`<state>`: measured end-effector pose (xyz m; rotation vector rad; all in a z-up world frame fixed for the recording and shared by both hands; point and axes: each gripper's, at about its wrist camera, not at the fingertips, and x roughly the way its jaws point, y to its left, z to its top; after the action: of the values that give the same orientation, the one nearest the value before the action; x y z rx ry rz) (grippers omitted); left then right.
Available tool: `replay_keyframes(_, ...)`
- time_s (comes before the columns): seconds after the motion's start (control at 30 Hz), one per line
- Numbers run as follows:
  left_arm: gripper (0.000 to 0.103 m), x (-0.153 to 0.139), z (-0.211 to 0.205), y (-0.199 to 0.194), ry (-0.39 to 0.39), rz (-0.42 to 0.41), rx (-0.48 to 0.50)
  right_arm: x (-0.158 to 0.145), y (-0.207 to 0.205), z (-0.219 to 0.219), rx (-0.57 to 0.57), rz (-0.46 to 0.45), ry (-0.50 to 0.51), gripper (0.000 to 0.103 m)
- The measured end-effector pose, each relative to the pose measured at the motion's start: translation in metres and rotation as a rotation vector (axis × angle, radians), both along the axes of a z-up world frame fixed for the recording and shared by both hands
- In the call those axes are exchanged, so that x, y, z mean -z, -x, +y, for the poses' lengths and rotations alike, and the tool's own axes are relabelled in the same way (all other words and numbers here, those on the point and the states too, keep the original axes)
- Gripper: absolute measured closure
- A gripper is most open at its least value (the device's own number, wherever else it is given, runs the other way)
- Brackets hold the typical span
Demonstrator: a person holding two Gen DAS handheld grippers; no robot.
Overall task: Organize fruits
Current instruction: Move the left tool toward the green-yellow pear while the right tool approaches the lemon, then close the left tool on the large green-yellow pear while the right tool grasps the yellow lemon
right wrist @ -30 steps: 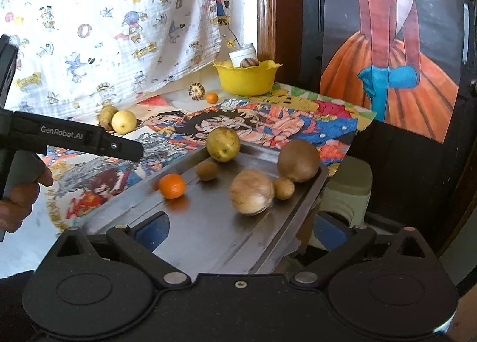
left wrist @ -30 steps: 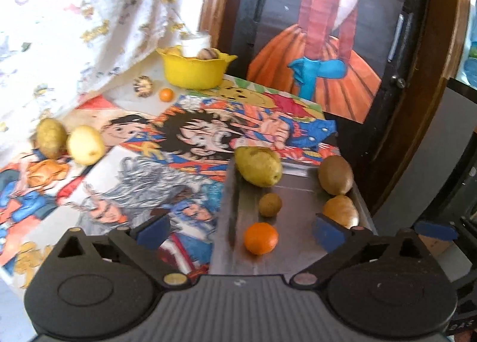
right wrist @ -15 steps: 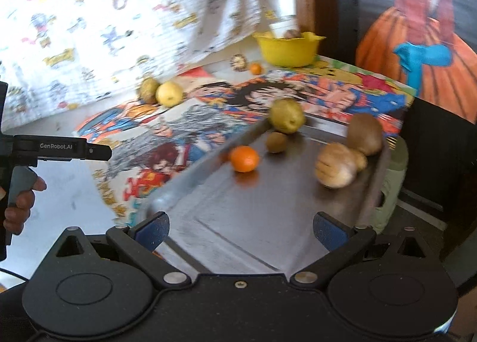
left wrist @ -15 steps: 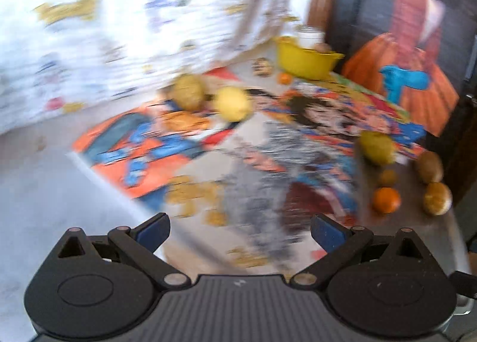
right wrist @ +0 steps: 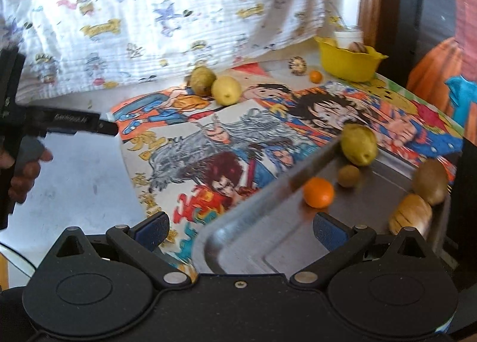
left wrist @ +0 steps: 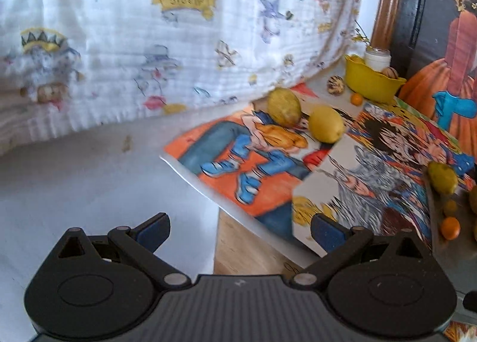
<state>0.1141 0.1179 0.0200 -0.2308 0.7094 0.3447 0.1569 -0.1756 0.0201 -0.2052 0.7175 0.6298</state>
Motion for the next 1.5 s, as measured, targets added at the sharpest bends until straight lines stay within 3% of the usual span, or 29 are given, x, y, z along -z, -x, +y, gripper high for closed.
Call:
replay_keyframes(0.17,0.001,-0.006,0.011,-0.015,-0.018,-0.01,-0.004,0.0,-0.007,0.018,-0.064,-0.019,0.04,0.001)
replay_keyframes(0.4,0.001,-0.017,0.019,-0.053,-0.024,-0.048,0.053,-0.014,-0.043,0.043,-0.196,-0.134,0.12,0.001)
replay_keyframes(0.67,0.001,-0.009,0.025,-0.116,-0.104,-0.089,0.238,-0.01,-0.11,0.081,-0.368,-0.273,0.206,0.001)
replay_keyframes(0.77,0.001,0.001,0.029,-0.137,-0.124,-0.07,0.27,-0.003,-0.136,0.094,-0.448,-0.28,0.233,0.005)
replay_keyframes(0.9,0.002,0.009,0.034,-0.154,-0.083,-0.065,0.296,0.006,-0.169,0.108,-0.48,-0.229,0.217,0.01)
replay_keyframes(1.03,0.005,0.015,0.042,-0.165,-0.022,-0.086,0.259,0.013,-0.192,0.121,-0.496,-0.194,0.187,0.015)
replay_keyframes(1.17,0.01,0.02,0.054,-0.175,0.055,-0.098,0.224,0.019,-0.203,0.13,-0.513,-0.177,0.173,0.018)
replay_keyframes(1.5,0.026,0.032,0.06,-0.203,0.152,-0.099,0.162,0.031,-0.221,0.156,-0.528,-0.147,0.163,0.025)
